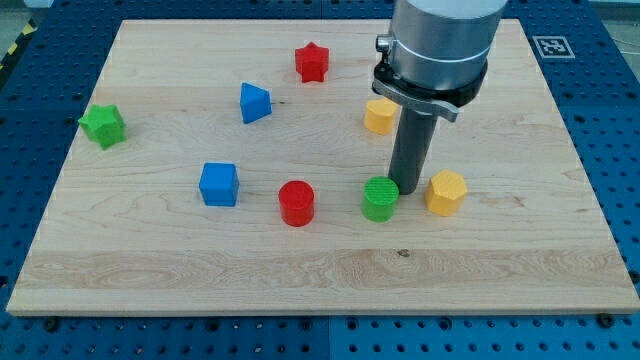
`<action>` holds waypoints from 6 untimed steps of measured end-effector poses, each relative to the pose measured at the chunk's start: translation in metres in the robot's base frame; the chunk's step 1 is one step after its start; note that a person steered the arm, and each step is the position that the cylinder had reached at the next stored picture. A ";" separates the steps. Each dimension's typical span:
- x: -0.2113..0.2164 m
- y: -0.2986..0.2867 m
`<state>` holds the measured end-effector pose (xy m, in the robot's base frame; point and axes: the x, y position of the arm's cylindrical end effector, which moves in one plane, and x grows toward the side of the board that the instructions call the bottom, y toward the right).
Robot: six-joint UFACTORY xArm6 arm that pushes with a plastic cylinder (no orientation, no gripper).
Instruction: Move the arm upwards
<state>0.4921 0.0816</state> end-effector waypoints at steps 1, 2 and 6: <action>0.000 -0.007; 0.007 -0.018; -0.165 -0.054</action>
